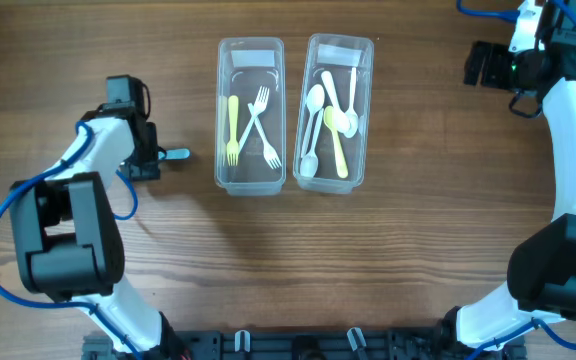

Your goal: Pack container

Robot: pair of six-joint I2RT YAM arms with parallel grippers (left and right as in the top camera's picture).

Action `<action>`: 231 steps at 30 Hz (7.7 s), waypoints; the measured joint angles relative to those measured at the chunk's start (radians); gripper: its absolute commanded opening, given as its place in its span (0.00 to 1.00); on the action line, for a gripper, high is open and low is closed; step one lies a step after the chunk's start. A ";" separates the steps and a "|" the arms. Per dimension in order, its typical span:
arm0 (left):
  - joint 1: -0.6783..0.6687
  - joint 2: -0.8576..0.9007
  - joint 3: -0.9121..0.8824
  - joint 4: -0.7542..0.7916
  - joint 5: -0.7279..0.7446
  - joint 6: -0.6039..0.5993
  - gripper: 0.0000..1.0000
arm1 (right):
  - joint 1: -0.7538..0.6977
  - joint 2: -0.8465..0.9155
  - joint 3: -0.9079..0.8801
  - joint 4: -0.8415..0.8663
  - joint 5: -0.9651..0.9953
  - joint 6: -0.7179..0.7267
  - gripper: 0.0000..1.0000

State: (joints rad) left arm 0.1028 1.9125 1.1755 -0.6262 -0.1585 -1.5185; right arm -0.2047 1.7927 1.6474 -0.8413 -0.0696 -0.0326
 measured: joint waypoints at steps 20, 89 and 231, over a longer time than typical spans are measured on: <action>0.042 0.044 0.025 0.055 0.010 0.000 0.04 | 0.000 0.000 0.000 0.000 0.000 0.000 1.00; 0.167 -0.159 0.316 0.187 0.443 1.405 1.00 | 0.000 0.000 0.000 0.000 0.000 0.000 1.00; 0.198 -0.308 0.316 0.013 0.436 1.405 1.00 | 0.169 -1.773 -1.640 0.846 -0.053 -0.044 1.00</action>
State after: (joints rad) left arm 0.3004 1.6047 1.4918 -0.6128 0.2771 -0.1139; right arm -0.0353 0.0193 0.0071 0.0048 -0.1223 -0.0769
